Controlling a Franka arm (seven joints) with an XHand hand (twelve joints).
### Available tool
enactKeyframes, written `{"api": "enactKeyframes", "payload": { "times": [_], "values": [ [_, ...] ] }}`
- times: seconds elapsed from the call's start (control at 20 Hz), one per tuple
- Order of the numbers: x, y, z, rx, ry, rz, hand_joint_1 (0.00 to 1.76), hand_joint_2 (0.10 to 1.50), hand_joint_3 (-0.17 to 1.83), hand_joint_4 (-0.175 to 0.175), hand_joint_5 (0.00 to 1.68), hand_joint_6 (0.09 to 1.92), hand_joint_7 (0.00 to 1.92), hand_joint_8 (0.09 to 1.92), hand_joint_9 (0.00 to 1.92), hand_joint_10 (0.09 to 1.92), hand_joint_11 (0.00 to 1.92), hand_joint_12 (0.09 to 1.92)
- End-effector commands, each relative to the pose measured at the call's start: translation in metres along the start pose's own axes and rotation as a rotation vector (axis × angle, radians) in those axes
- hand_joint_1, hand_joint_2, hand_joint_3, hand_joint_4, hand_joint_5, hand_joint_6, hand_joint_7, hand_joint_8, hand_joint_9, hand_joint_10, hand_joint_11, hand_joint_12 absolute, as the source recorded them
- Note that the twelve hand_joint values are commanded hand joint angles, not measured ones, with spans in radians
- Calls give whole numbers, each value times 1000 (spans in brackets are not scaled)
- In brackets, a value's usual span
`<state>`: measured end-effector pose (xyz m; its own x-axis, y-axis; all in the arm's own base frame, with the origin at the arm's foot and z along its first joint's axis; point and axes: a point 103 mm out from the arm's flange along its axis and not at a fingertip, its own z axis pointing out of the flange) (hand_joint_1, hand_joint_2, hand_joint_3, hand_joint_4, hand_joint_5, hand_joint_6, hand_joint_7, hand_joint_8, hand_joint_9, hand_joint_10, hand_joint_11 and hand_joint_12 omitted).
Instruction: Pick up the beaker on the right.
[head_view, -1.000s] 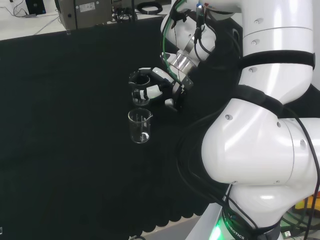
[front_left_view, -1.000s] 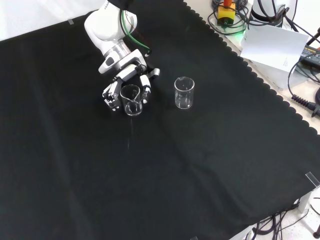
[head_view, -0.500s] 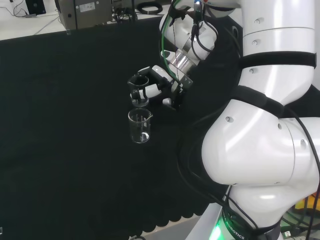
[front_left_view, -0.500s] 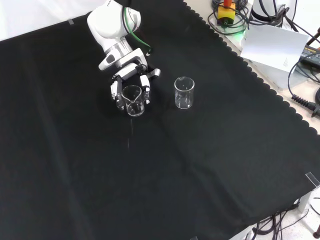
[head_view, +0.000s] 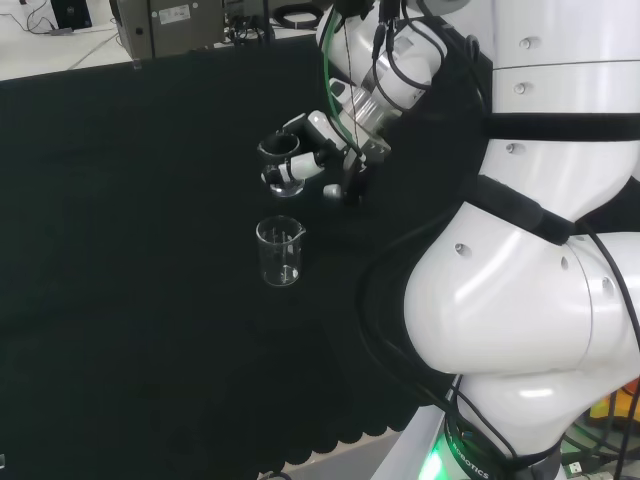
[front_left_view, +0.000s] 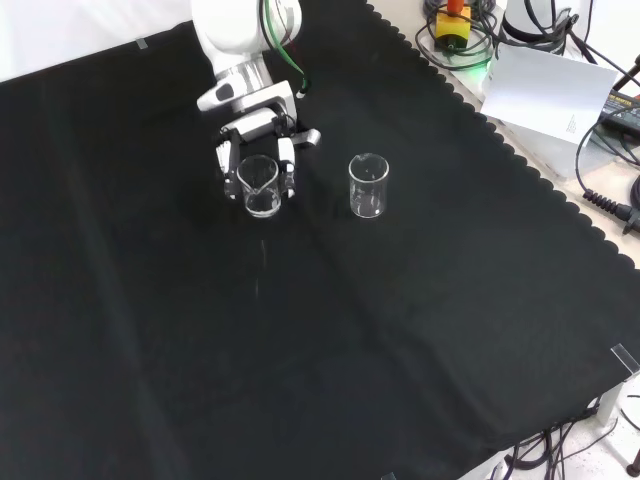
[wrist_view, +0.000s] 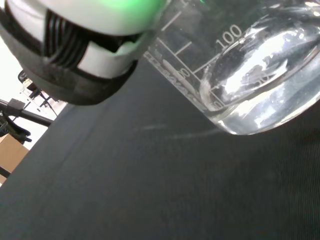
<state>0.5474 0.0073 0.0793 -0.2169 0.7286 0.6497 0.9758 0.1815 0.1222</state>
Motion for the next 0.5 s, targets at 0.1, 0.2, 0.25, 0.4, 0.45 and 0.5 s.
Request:
{"api": "enactKeyframes", "payload": {
  "times": [0.1, 0.2, 0.25, 0.4, 0.45, 0.5],
  "values": [
    [21, -8, -40, 71, -85, -47, 1322, 763, 353, -175, 1476, 138, 1561, 87, 1691, 87, 1394, 639],
    [27, -13, -50, 113, -93, -53, 1323, 735, 406, -175, 1475, 155, 1569, 87, 1716, 87, 1412, 614],
    [30, -18, -56, 129, -98, -56, 1323, 728, 419, -175, 1474, 160, 1570, 87, 1722, 87, 1417, 607],
    [39, -32, -72, 152, -117, -58, 1324, 679, 508, -175, 1468, 206, 1580, 87, 1759, 87, 1444, 576],
    [42, -38, -77, 153, -126, -55, 1325, 663, 535, -175, 1462, 229, 1582, 87, 1772, 87, 1453, 562],
    [45, -44, -83, 154, -137, -53, 1325, 654, 552, -175, 1458, 244, 1583, 87, 1781, 87, 1459, 555]
  ]
}}
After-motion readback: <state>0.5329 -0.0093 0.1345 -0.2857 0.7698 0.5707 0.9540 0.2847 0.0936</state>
